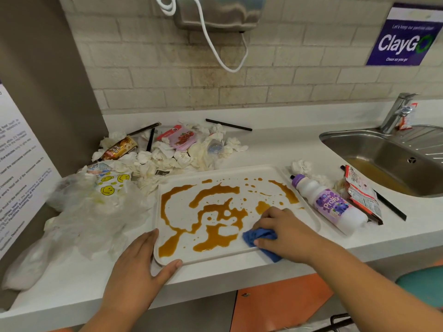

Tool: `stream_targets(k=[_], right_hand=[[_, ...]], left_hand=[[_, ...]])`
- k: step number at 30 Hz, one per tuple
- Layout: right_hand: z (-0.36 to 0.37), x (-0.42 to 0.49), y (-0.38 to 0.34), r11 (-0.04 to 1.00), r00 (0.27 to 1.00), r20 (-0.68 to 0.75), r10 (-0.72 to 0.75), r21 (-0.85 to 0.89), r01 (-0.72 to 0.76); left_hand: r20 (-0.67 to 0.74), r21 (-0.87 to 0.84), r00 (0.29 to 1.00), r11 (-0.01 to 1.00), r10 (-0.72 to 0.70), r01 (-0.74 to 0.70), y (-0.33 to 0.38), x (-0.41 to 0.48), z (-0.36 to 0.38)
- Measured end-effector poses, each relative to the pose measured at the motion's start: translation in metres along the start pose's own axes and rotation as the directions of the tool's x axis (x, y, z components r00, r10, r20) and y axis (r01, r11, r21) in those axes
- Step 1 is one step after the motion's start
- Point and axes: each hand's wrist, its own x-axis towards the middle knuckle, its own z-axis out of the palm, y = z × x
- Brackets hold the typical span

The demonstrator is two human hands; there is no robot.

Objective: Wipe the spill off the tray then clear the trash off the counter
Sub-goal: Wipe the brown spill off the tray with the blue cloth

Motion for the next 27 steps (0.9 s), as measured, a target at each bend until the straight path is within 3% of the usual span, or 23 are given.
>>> stream_targets(k=[4,10,13,16,18,21,24,27], right_hand=[[-0.008,0.009,-0.007,0.991,0.994,0.042,-0.104,0.087,0.1],[-0.047,0.009,0.036,0.985,0.974,0.148,0.17,0.008,-0.173],[-0.035,0.016,0.014,0.993,0.988,0.131,0.087,-0.094,-0.074],[-0.008,0.021,-0.019,0.996,0.992,0.091,-0.09,0.026,0.088],[-0.004,0.023,-0.022,0.99,0.99,0.078,-0.116,0.094,0.109],[-0.017,0.018,0.003,0.995,0.994,0.11,-0.006,0.101,-0.005],[-0.033,0.008,0.035,0.98,0.983,0.037,0.181,0.077,-0.184],[-0.028,0.007,0.034,0.978,0.978,-0.023,0.208,0.04,-0.207]], left_hand=[[0.003,-0.011,1.0,1.0,-0.011,0.011,0.001,0.001,-0.001],[0.008,-0.029,1.0,0.999,-0.016,0.017,0.0,0.0,0.0],[0.005,-0.023,1.0,1.0,-0.009,0.01,-0.001,0.001,0.0],[0.002,-0.02,1.0,1.0,-0.004,0.004,0.0,0.001,0.0],[0.003,-0.018,1.0,1.0,-0.002,0.002,0.0,0.001,-0.001],[0.002,-0.017,1.0,1.0,0.002,-0.002,0.0,0.001,-0.001],[-0.001,-0.018,1.0,1.0,-0.006,0.006,0.0,0.001,-0.001],[0.002,-0.002,1.0,1.0,-0.002,0.002,-0.001,0.001,0.0]])
